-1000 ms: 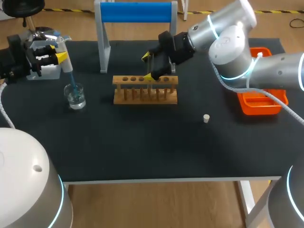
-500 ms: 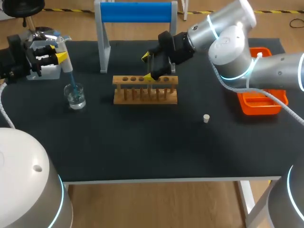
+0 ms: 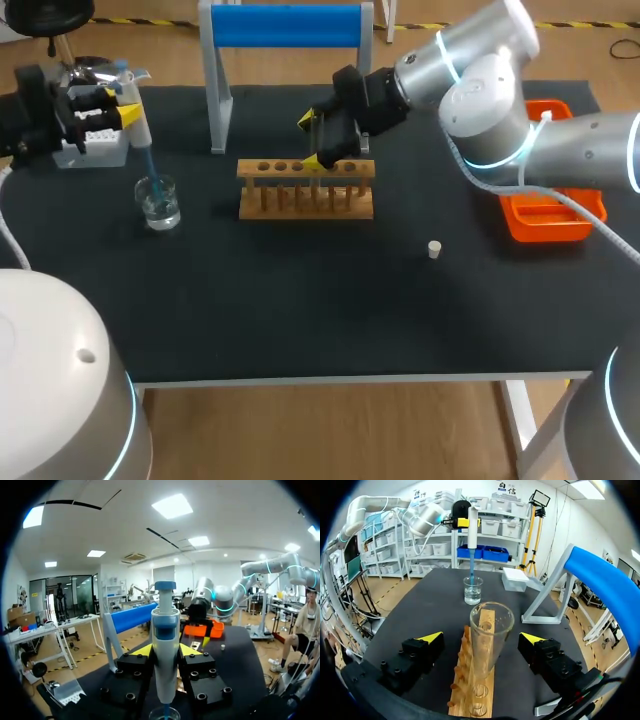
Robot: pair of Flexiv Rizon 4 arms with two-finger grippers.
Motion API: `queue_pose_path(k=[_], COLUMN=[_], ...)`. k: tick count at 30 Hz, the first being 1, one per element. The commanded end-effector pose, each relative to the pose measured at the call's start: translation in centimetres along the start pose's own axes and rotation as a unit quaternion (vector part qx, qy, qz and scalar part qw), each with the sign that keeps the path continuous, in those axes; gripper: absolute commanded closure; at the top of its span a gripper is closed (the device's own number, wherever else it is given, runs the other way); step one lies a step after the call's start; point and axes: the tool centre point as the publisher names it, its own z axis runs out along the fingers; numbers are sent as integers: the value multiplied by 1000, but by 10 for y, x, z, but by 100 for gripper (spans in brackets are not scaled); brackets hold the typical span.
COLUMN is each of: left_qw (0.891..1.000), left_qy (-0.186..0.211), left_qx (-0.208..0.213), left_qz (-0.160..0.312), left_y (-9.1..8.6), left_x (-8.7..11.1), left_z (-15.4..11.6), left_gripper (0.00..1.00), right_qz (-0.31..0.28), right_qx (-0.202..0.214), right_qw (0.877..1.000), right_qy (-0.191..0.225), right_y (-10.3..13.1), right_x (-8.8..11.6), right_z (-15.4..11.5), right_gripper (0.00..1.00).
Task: Invert the test tube, pick up the pipette, mount the tip to pipette, aspirate from beaker and dispense into the tube, eject the tip, return the pipette, and cap with the stopper.
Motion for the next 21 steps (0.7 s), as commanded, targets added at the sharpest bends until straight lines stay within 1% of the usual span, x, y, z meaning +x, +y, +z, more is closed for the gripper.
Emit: queue_pose_path(k=[1, 5, 8, 13, 15, 17, 19, 21], left_qw=[1000, 1000, 1000, 1000, 1000, 999, 999, 999], left_qy=[-5, -8, -8, -3, 0, 1, 8, 15], left_qx=[-8, -9, -11, -3, -13, -25, -23, -30], left_qz=[1, 5, 12, 22, 28, 24, 26, 26], left_y=[-9, -19, -30, -56, -67, -77, -88, -97], left_x=[4, 5, 6, 9, 11, 13, 16, 19], left_z=[-1, -2, -1, -2, -1, 1, 4, 9], left_gripper=[100, 100, 100, 100, 100, 100, 100, 100], right_qz=[0, 0, 0, 0, 0, 0, 0, 0], right_qx=[2, 2, 2, 2, 2, 2, 2, 2], right_qw=[1000, 1000, 1000, 1000, 1000, 1000, 1000, 1000], right_qy=[3, 3, 3, 3, 3, 3, 3, 3], right_y=[0, 0, 0, 0, 0, 0, 0, 0], right_x=[-1, -1, -1, -1, -1, -1, -1, -1], right_z=[-1, -1, -1, -1, -1, -1, -1, -1], right_gripper=[0, 0, 0, 0, 0, 0, 0, 0])
